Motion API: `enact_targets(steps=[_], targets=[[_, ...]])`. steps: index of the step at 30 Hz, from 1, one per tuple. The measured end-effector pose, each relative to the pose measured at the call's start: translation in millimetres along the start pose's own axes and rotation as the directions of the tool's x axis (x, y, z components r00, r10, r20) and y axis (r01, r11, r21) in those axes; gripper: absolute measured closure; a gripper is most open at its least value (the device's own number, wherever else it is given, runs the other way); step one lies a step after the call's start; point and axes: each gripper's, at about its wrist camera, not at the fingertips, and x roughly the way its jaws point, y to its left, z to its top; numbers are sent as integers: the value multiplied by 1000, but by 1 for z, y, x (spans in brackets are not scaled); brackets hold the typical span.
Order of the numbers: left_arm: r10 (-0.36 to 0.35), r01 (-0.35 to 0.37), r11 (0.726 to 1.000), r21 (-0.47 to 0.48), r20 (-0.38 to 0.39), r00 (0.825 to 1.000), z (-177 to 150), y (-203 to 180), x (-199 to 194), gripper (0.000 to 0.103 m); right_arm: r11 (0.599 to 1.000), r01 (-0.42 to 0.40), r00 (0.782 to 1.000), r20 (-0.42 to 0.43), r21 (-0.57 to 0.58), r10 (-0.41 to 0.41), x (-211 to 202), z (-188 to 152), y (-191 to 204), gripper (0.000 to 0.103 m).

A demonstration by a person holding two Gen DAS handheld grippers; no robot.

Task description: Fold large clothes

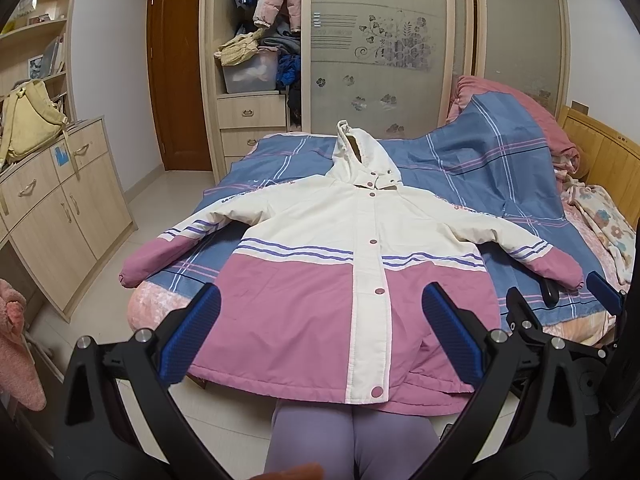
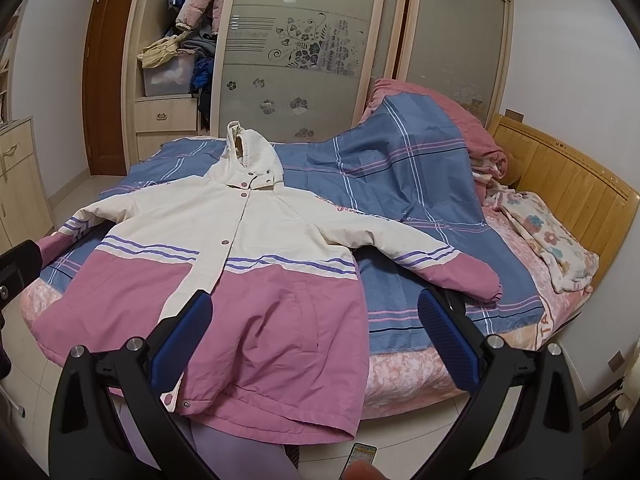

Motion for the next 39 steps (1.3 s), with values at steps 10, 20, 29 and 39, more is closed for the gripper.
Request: enact_targets(steps=[10,20,29,39], targets=[[2,-2,1000,-4,-4,1000,-1,2,3,2,1000,-4,1000,-4,-2,4,1,1,1,1],[4,-4,1000,-5,-7,1000,-2,4,5,2,1000,-6,1000,-7,-7,5,1,0,4,1],[4,-4,1000,-2,-11,1000,-4,2,4,2,1000,-6,1000,-14,-4,6,3,0,3,1],[-3,3,1000,3,-24,1000,-6,0,9,2,1000,-7,1000,-24,-4,7,7,-3,1,1]])
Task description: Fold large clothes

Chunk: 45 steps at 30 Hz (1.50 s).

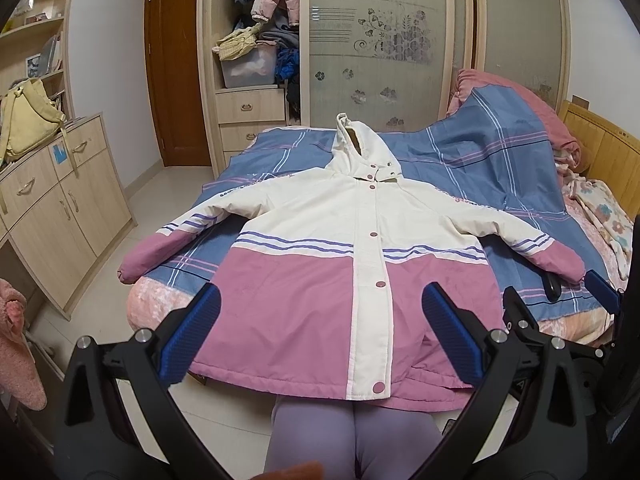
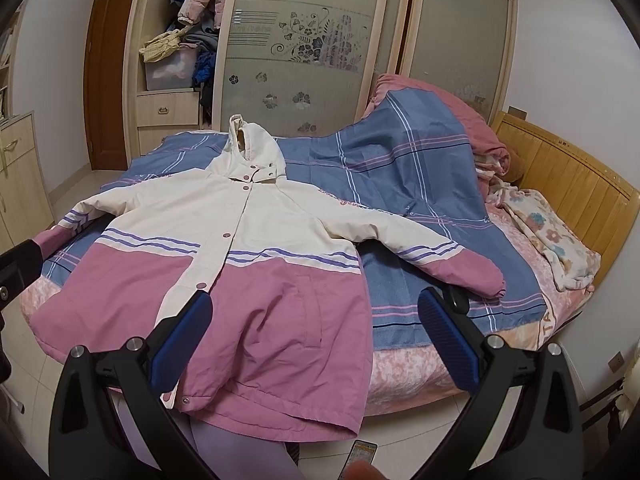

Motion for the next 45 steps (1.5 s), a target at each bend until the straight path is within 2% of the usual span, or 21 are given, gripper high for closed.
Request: enact_targets(steps=[5,8,11,15,19,23,25,28,29,30,31,33,37,39,42,45], targets=[[-60,60,998,-7,-33,998,0,-1,18,2,1000,-10,1000,-25,-4,10,17,1,-8,1],[-96,95,995,-24,-60,994,4,1,40,2,999,24,999,-45,33,-23,36,3,-25,1],[-80,79,997,-20,-76,994,8,0,62,2,997,26,996,-81,74,-20,59,2,-42,1],[-66,61,997,-35,-134,989,11,2,103,2,994,19,989,-147,111,-3,98,-2,-57,1],[-40,37,999,-24,-163,986,18,0,134,2,988,-30,990,-131,155,51,123,0,-63,1],[-45,44,999,-10,-156,987,27,-11,159,2,983,-76,986,-132,166,98,148,4,-64,1],[-53,54,999,-3,-157,986,30,-16,170,2,977,-91,974,-186,194,128,171,2,-73,1],[-79,86,996,26,-198,977,31,-31,193,2,936,-117,942,-260,331,210,201,-9,-104,2],[-80,90,995,39,-209,975,31,-36,200,2,918,-139,931,-267,371,249,207,-13,-114,4],[-76,87,995,45,-213,974,31,-38,206,2,909,-160,922,-271,386,277,209,-17,-119,14],[-71,84,995,50,-218,973,30,-39,212,2,908,-172,914,-281,382,292,211,-21,-121,20],[-61,75,996,50,-238,969,27,-38,225,2,927,-207,899,-312,313,306,210,-31,-114,20],[-24,31,999,22,-281,960,17,-22,242,2,940,-333,867,-370,73,335,187,-63,-73,20],[-13,12,1000,-4,-301,953,13,-12,245,2,943,-332,866,-398,-5,303,178,-82,-61,20],[-6,-2,1000,-26,-308,951,9,-1,241,2,955,-285,867,-448,-84,219,168,-111,-55,20],[-2,-6,1000,-25,-304,953,8,2,234,2,931,-319,856,-476,-179,202,147,-137,-49,19]])
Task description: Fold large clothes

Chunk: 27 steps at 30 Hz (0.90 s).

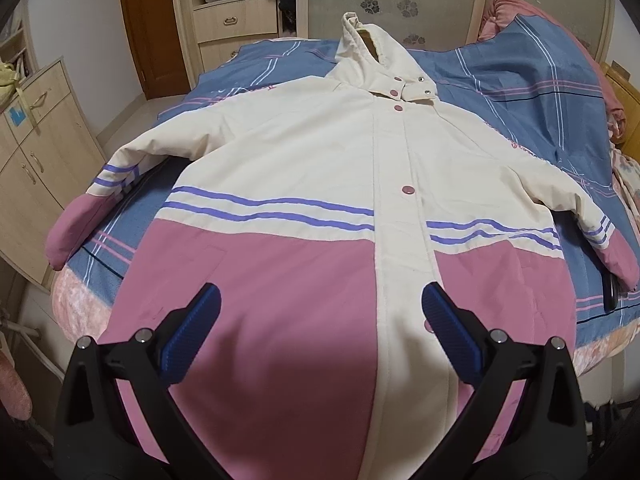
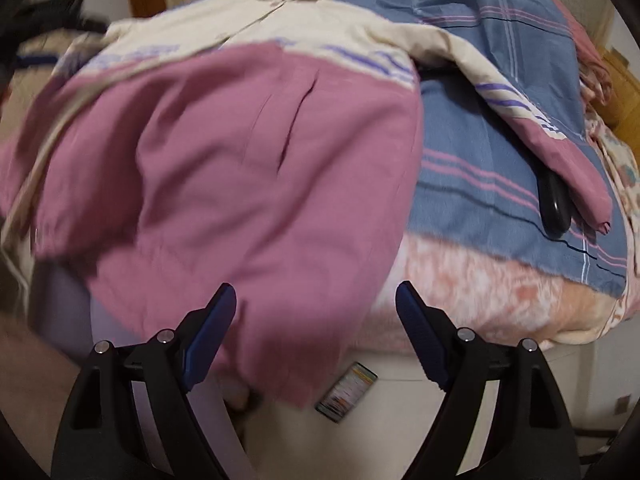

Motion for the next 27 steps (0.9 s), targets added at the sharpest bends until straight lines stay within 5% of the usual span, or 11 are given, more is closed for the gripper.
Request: enact_targets(steps=[2,4,5,7,10,12,15,18,21,25,27], targets=[[-14,14,1000,-1,1,1000,-1,-1,-3,2,998,10,999,-43,-56,-13,2,-11,8,15],[-36,36,999,2,4,999,-3,-6,-9,2,987,117,992,-43,-107,-122,7,-16,16,18],[-43,43,999,9,6,999,-4,-9,-12,2,976,189,981,-23,-106,-192,8,-15,16,25],[-52,51,998,29,14,999,-4,-16,-18,2,976,214,976,-33,-35,-216,6,-13,4,69],[-50,48,997,59,35,998,-5,-24,-26,2,981,151,988,-33,122,-148,-9,-13,-33,83],[-40,37,997,66,34,999,-5,-28,-25,2,954,82,996,-67,288,-65,-14,-26,-72,80],[-45,44,997,70,6,999,-6,-32,-16,2,920,74,993,-115,386,-31,-16,-42,-108,23],[-37,37,996,84,1,999,-5,-36,-12,2,939,-94,985,-106,330,136,-33,-40,-122,22],[-30,29,996,83,-1,1000,-4,-37,-8,2,918,-260,962,0,301,272,-68,-37,-150,21],[-17,18,997,79,-12,1000,-1,-39,-1,2,849,-195,979,153,490,137,-98,-24,-216,21],[-20,21,996,86,-14,1000,-1,-43,0,2,752,-173,977,208,636,49,-96,-12,-257,21]])
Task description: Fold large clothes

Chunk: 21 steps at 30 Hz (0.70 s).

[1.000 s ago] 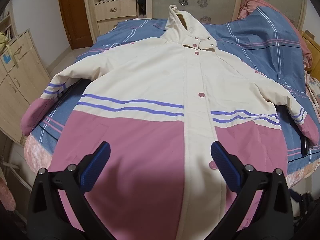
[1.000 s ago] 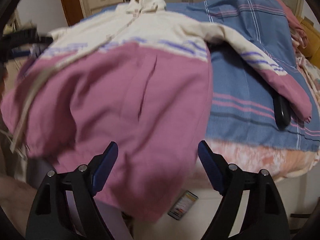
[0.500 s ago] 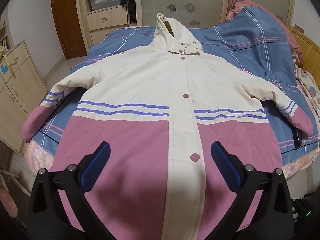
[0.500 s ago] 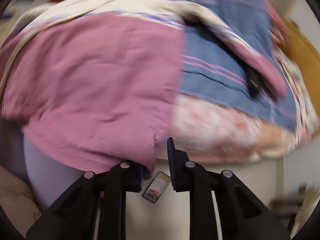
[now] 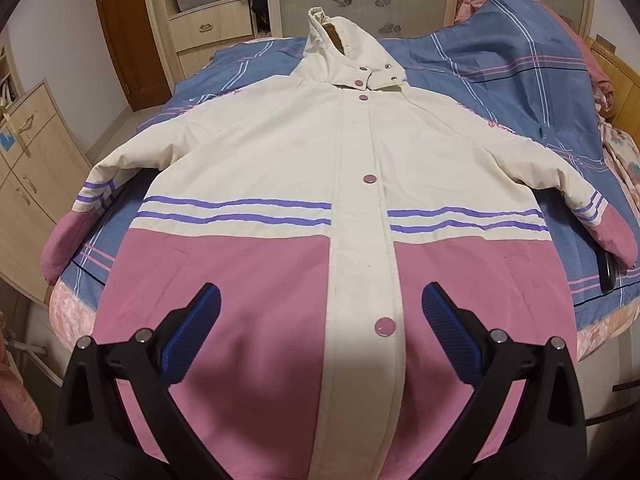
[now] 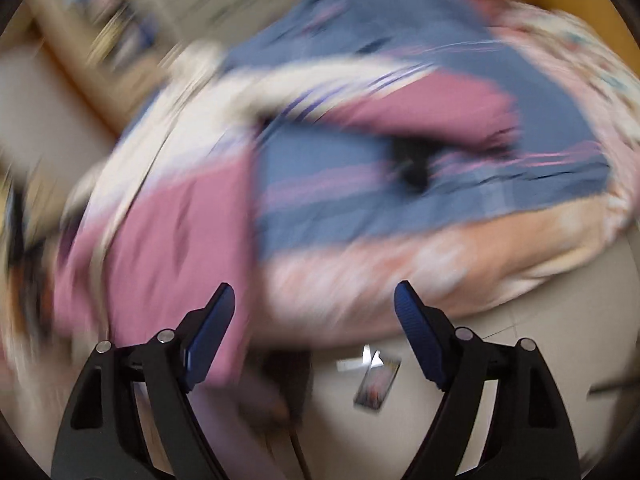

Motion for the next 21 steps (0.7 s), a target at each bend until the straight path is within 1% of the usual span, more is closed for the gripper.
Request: enact_targets(steps=[1,2,3,4,6,7,8,9,10,11,12,13,14,15,16,17,18,19,20,21], targets=[[0,0,1000,5,2,1000,0,-2,-1,2,996,-15,999,38,92,12,5,16,-17,21],[2,-2,1000,14,4,1000,0,-3,-2,2,981,-49,997,74,189,35,14,26,-36,21],[4,-5,1000,21,7,1000,0,-4,-3,2,949,-78,994,100,305,50,28,42,-58,21],[8,-8,1000,26,10,1000,0,-4,-4,2,913,-93,992,114,397,52,41,52,-75,21],[20,-21,1000,24,13,1000,-1,-1,-5,2,861,-105,991,120,498,51,67,69,-99,23],[24,-25,1000,18,11,1000,0,2,-5,2,839,-100,992,122,535,41,80,77,-108,29],[29,-29,1000,10,11,1000,1,6,-4,2,817,-81,994,110,571,22,90,82,-115,39],[34,-35,999,3,10,999,1,10,-4,2,788,-23,996,80,615,-33,98,86,-121,82],[44,-44,999,-5,11,999,2,15,-4,2,770,8,995,73,638,-71,99,91,-122,92],[53,-53,998,-16,11,999,3,20,-3,2,770,18,991,89,638,-97,95,98,-115,96],[61,-60,998,-27,11,998,3,26,-2,2,802,45,982,123,596,-146,85,110,-100,97],[68,-67,997,-40,9,998,4,31,-1,2,842,58,969,174,537,-177,73,122,-79,97],[71,-71,996,-50,7,997,5,36,0,2,877,45,959,226,479,-172,67,131,-62,98],[74,-74,995,-61,1,997,6,41,3,2,917,5,950,285,400,-129,55,141,-32,98],[76,-76,995,-68,-3,997,7,44,6,2,946,-32,942,325,323,-79,46,148,-4,98],[80,-80,994,-75,-7,997,8,48,9,2,971,-69,933,358,227,-18,36,153,35,98],[81,-82,993,-81,-9,997,9,50,11,2,984,-103,926,375,144,42,29,156,66,98],[81,-82,992,-91,-11,997,10,53,13,2,988,-146,918,379,55,115,26,156,101,98],[77,-78,992,-102,-14,997,10,57,15,2,980,-196,909,368,-36,195,21,152,134,98],[73,-74,991,-109,-16,997,10,59,16,2,955,-259,894,338,-143,293,19,145,174,97]])
